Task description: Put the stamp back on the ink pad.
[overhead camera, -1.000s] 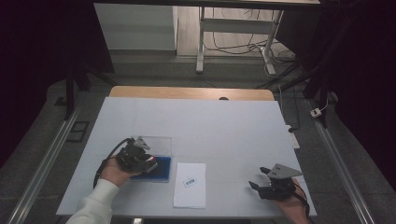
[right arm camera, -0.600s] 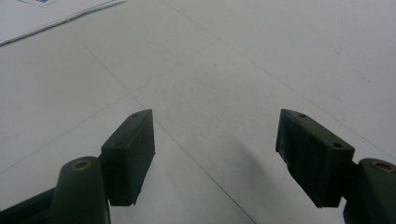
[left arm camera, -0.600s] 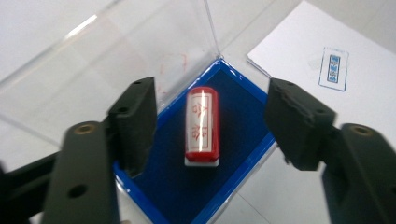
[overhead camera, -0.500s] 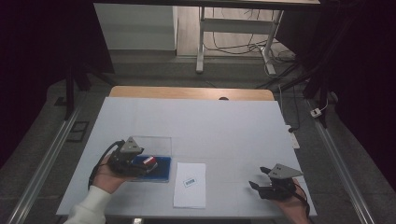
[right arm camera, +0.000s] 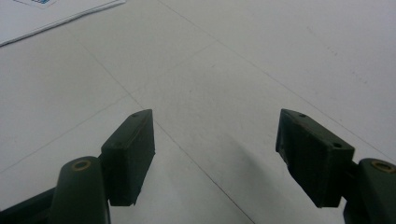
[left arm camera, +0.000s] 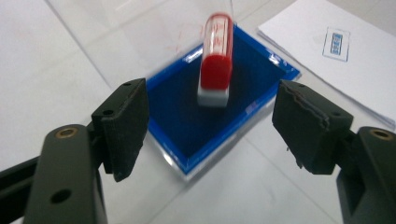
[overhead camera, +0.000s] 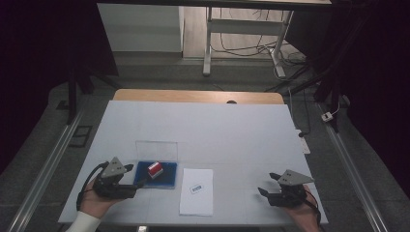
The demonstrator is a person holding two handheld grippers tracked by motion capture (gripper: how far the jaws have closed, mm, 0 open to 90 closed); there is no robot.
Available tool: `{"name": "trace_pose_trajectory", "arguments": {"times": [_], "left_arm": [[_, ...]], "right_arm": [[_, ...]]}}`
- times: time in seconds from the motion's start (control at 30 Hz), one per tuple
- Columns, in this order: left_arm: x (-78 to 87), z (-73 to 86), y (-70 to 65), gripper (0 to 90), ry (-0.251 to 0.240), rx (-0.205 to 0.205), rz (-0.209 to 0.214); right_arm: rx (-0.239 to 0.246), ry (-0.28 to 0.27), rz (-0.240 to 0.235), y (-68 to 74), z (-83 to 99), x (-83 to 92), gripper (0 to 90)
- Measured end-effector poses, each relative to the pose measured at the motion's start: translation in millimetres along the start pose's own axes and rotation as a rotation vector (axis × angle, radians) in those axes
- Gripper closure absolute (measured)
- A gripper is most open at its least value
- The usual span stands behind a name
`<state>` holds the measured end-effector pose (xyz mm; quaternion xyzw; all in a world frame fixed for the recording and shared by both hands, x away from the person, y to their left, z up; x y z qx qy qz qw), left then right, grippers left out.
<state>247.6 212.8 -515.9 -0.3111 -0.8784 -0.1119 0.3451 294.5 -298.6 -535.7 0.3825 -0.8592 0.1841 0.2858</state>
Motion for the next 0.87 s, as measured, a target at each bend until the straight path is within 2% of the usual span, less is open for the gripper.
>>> {"name": "trace_pose_trajectory", "arguments": {"times": [0.27,0.87], "left_arm": [[-1.5,13.1,0.9,27.5,0.006,0.006,0.003],[-7.0,14.7,-1.3,27.1,0.021,0.005,0.020]], "right_arm": [[0.000,-0.020,0.008,-0.9,-0.3,2.6,28.2],[0.008,-0.031,0.012,-0.3,-0.5,4.7,28.4]]}}
Point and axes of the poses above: each handheld gripper's, and its own axes: x roughly backward along the jaws, z roughly out of its underside, y roughly to its left, the point moved 3 cm from there along -x, roughly forward along the jaws, and after that the axes turned 1 degree about -z, right-handed, at the moved point
